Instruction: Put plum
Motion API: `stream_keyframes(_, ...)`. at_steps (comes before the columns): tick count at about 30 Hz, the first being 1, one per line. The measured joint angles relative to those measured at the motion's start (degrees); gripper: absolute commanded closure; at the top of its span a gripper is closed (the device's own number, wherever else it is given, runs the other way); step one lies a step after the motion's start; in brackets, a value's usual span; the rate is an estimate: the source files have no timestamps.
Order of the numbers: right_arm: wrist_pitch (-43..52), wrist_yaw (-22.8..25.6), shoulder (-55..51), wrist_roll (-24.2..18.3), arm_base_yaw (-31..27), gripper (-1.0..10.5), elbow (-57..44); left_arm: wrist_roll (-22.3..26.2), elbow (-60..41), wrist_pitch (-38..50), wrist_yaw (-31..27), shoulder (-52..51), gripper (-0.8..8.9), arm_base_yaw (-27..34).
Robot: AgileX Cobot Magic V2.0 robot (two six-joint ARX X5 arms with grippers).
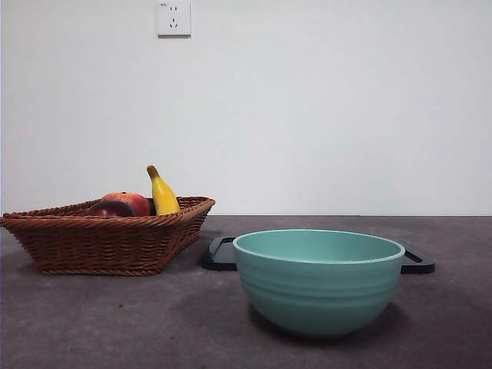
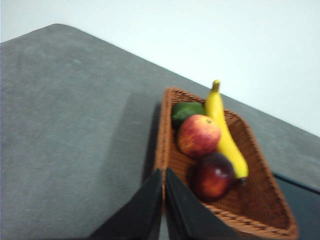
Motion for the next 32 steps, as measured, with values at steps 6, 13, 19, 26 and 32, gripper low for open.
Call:
stream_keyframes(6,-6.1,-0.6,3.7,-0.1,0.0,9.4,10.0,0.0,8.0,-4.2,1.6,5.6,8.05,0.0)
stream_keyframes(13,-15.3,-8.2,13.0,-3.3,0.0,9.4,21.6,4.5,19.2,-9.9,9.9,16.3,8.05,0.0)
stream_keyframes(19,-24.1,-16.9,22.7,-7.6,0.0,9.4,30.3,10.4,29.0,-17.4,18.0,27.5,8.05,-0.1)
stream_keyframes(26,-32.7,-23.6,32.3,-11.7,1.1,9.4,39.2,16.3,37.5,-25.6,26.4,37.8,8.05,-1.0)
stream_keyframes(32,-41.2,-25.6,38.8,-15.6,4.7,9.4,45.1,20.7,42.5,-32.0,28.2,41.2,8.05,-2.6)
